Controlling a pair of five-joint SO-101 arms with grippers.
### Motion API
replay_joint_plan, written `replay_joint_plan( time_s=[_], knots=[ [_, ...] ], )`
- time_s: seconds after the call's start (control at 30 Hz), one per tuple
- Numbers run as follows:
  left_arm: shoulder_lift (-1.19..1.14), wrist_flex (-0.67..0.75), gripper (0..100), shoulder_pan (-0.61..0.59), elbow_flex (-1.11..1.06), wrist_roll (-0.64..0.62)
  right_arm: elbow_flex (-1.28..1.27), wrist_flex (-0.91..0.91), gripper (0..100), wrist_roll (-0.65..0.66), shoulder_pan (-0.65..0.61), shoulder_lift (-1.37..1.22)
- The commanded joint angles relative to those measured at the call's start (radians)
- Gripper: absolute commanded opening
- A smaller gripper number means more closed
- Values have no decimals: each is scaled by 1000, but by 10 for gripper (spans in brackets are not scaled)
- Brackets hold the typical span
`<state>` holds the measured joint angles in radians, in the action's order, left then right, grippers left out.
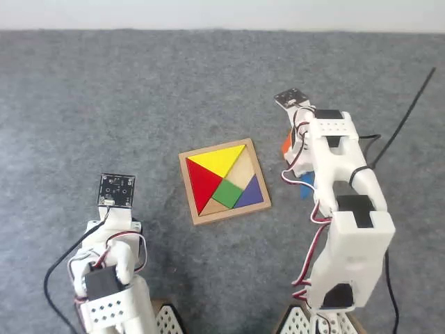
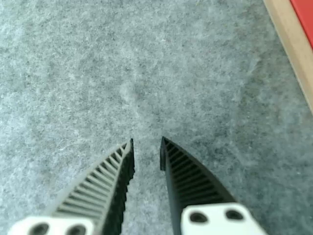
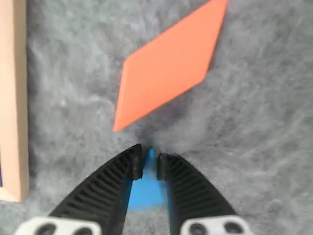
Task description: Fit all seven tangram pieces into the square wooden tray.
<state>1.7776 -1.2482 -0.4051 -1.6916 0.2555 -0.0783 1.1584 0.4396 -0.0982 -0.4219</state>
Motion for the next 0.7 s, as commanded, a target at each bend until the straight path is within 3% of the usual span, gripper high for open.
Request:
replay_joint_plan(
  time_s=[0.0, 0.17, 0.43, 0.67],
  knots=[
    [12, -6, 87, -6, 7, 9, 41, 42, 22, 61, -2, 33],
    [12, -6, 87, -6, 7, 9, 15, 87, 24, 135, -35, 108],
    [12, -6, 87, -6, 7, 9, -239, 84, 24, 445, -117, 317],
    [12, -6, 87, -8, 7, 9, -397, 93, 50, 474, -73, 601]
  ],
)
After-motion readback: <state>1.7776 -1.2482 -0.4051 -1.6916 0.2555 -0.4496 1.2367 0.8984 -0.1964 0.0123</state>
